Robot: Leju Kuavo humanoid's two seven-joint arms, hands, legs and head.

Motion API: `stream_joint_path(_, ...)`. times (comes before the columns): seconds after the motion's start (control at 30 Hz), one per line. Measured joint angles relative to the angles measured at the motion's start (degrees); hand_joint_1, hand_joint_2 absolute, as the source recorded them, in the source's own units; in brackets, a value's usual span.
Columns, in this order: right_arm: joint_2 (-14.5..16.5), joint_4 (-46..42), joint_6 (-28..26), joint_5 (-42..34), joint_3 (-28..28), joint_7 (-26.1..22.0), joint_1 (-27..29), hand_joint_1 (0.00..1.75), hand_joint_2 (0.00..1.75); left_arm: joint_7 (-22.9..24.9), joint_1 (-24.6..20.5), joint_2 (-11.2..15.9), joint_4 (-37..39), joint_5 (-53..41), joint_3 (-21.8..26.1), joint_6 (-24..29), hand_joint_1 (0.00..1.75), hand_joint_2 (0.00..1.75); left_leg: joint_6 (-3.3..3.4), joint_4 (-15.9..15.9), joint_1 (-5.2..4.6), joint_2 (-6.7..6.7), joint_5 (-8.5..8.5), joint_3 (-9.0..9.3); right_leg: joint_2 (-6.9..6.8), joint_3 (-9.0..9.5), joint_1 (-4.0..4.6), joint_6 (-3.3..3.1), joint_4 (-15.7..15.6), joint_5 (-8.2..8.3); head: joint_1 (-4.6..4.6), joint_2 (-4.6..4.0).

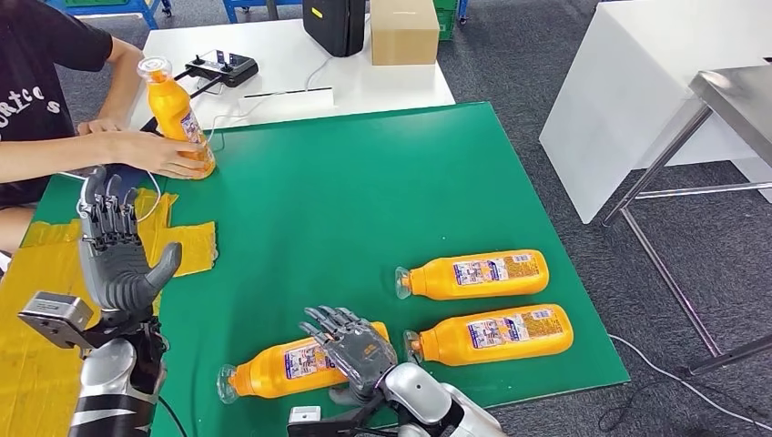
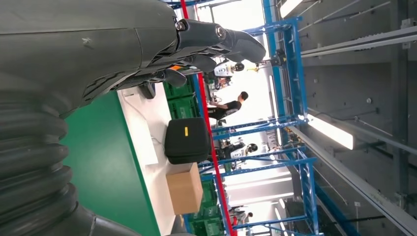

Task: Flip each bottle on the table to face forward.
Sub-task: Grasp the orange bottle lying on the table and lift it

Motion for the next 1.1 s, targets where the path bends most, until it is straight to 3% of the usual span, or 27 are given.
stream_joint_path(0.3,3.05,10.42,-1.95,2.89,-1.21,5.35,-3.76,0.0,1.75,0.9,-0.36,-0.3,0.55,0.04,-0.93,-0.29,0.0,1.75,0.0,0.0,-0.01,0.02,0.01,0.16,0.01,0.13,-0.01,0.0,-0.01,0.0,-0.01,0.0)
stream_joint_path(0.53,4.75,14.78,-1.86,3.7,-2.28,6.23,-5.87,0.05,1.75,1.13,-0.61,-0.52,0.92,0.11,-1.31,-0.42,0.0,1.75,0.0,0.0,-0.01,0.03,0.0,0.4,0.02,0.37,-0.01,0.0,-0.02,0.0,-0.01,0.01)
stream_joint_path(0.6,5.01,15.38,-1.85,4.04,-2.38,6.6,-6.1,0.67,1.75,1.17,-0.66,-0.53,0.93,0.11,-1.34,-0.44,0.0,1.75,0.0,0.0,-0.01,0.03,0.0,0.45,0.02,0.4,-0.01,-0.01,-0.02,0.0,0.0,0.01)
stream_joint_path(0.67,5.27,16.08,-1.85,4.78,-2.44,7.41,-6.32,1.44,1.75,1.27,-0.68,-0.55,0.94,0.11,-1.35,-0.48,0.0,1.75,0.0,0.0,0.0,0.03,0.0,0.48,0.02,0.44,-0.01,-0.01,-0.02,0.01,-0.01,0.0)
stream_joint_path(0.73,5.55,16.96,-1.8,5.57,-2.67,8.17,-6.61,1.7,1.75,1.37,-0.68,-0.6,0.94,0.16,-1.34,-0.53,0.0,1.75,0.0,0.0,0.0,0.02,0.01,0.5,0.02,0.46,-0.01,-0.01,-0.02,0.01,-0.01,0.0)
stream_joint_path(1.1,6.45,20.67,-1.34,6.94,-4.97,9.03,-8.62,1.75,1.75,1.67,-0.66,-0.95,0.96,0.97,-1.34,-0.9,0.0,1.75,0.0,0.0,-0.01,0.01,0.01,0.56,-0.01,0.57,-0.03,-0.01,-0.02,0.01,-0.01,0.0)
